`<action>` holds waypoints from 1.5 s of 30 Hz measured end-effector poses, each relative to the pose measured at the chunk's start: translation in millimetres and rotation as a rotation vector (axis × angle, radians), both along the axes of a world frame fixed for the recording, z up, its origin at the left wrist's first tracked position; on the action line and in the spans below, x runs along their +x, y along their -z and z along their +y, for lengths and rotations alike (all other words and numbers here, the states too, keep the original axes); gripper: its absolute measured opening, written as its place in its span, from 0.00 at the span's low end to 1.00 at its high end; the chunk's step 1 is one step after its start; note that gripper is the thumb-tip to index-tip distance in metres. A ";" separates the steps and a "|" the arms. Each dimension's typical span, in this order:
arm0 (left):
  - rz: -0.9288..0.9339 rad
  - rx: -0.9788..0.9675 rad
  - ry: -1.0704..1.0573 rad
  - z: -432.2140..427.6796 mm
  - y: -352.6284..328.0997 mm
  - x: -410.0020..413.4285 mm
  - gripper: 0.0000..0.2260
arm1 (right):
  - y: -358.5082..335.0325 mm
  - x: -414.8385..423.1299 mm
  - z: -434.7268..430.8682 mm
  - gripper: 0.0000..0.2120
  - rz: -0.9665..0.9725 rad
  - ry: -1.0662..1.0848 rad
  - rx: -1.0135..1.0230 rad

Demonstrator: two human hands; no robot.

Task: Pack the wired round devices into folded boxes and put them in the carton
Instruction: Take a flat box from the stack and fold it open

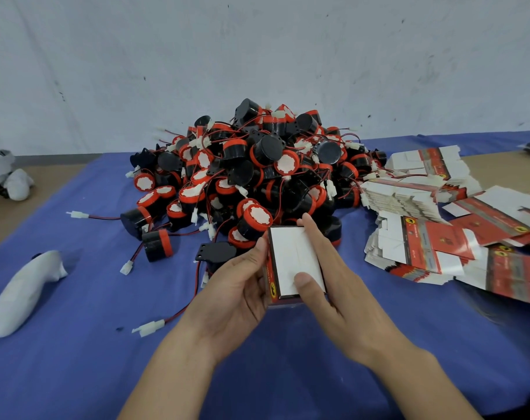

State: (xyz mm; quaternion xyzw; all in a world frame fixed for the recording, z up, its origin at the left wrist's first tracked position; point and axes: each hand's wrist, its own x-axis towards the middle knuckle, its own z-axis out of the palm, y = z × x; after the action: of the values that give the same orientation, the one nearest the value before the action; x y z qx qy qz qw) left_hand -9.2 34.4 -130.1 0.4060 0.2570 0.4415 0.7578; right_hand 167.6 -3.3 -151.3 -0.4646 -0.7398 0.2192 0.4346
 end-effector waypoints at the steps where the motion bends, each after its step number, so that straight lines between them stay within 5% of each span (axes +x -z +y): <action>1: 0.000 0.005 -0.002 0.2 -0.1 -0.2 0.19 | 0.6 -0.5 0.8 0.33 0.015 -0.003 -0.008; 10: 0.064 0.121 -0.054 -3.9 0.8 10.2 0.15 | 3.5 -8.2 7.7 0.34 0.261 -0.008 -0.109; 20: 0.074 0.163 0.089 -8.4 -7.3 8.7 0.20 | 6.3 -10.7 5.7 0.30 0.185 -0.006 -0.068; 36: 0.091 0.175 0.021 -7.7 -4.3 10.2 0.17 | 3.7 -16.5 5.0 0.32 0.219 0.040 -0.021; 45: -0.012 0.124 0.009 -6.8 -7.0 9.8 0.18 | -4.2 -17.9 5.7 0.23 0.623 -0.070 -0.213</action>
State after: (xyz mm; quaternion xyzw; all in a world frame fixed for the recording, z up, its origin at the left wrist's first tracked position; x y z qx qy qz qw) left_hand 0.6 27.6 -123.1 0.4507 0.2227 0.4555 0.7347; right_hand 149.7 2.3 -147.1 -0.3925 -0.5598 0.4416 0.5810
